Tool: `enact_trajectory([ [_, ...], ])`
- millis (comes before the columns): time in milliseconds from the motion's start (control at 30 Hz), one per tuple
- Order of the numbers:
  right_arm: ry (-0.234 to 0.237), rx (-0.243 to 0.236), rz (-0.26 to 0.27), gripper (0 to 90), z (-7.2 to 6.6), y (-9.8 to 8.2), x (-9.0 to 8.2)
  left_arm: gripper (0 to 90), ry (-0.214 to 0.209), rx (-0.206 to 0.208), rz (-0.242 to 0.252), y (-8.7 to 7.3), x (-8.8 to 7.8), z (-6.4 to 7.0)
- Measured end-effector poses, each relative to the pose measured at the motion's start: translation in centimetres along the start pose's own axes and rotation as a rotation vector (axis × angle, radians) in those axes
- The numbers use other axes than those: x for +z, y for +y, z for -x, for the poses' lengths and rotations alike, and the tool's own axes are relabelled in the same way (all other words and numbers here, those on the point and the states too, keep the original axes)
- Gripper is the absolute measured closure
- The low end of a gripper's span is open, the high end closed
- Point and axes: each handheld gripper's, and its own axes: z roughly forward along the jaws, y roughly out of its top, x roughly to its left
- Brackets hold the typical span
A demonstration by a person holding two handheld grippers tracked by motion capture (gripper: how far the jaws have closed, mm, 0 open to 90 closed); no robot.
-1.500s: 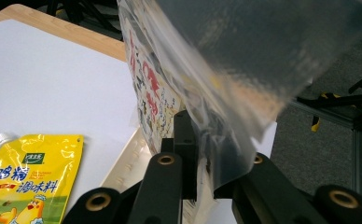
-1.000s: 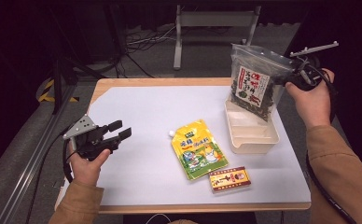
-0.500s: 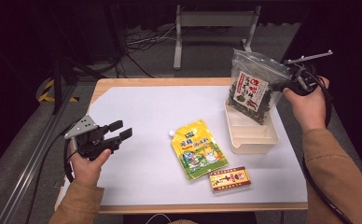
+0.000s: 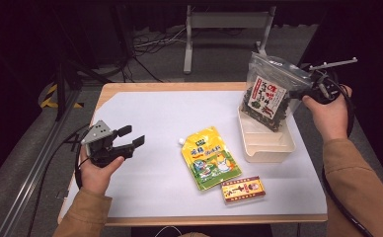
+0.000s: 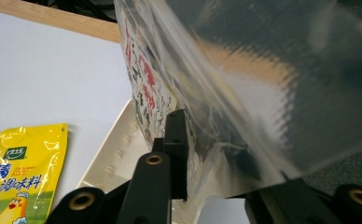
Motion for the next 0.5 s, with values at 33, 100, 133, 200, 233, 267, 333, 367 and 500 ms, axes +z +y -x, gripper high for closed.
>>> enact_trajectory([
  [33,0.001,-0.006,0.008,73.0,0.0,0.0,0.0,36.9,0.0,0.011,-0.008,0.0,0.1,0.0],
  [100,-0.01,-0.012,0.023,64.8,0.0,-0.1,-0.2,36.9,0.002,0.018,-0.022,-0.1,0.4,0.0],
  [133,-0.013,-0.012,0.033,59.4,0.0,-0.1,-0.3,36.7,0.0,0.021,-0.026,-0.1,0.5,0.1],
  [200,-0.017,-0.011,0.043,55.0,0.0,-0.2,-0.4,35.2,-0.005,0.018,-0.032,-0.1,0.6,0.1],
  [233,-0.009,-0.009,0.049,51.0,0.0,-0.3,-0.5,35.2,-0.001,0.022,-0.034,-0.1,0.6,0.1],
  [267,-0.003,-0.01,0.057,47.0,0.0,-0.5,-0.7,33.9,0.001,0.02,-0.04,-0.1,0.7,0.1],
  [333,-0.012,-0.017,0.063,45.0,0.0,-0.7,-1.0,32.6,0.002,0.011,-0.051,-0.1,0.8,0.1],
  [367,-0.01,-0.016,0.067,44.0,0.1,-0.7,-1.1,32.2,0.003,0.012,-0.053,-0.1,0.9,0.1],
  [500,-0.011,-0.015,0.086,40.9,0.2,-1.0,-1.7,31.5,0.003,0.015,-0.06,-0.1,1.0,0.1],
])
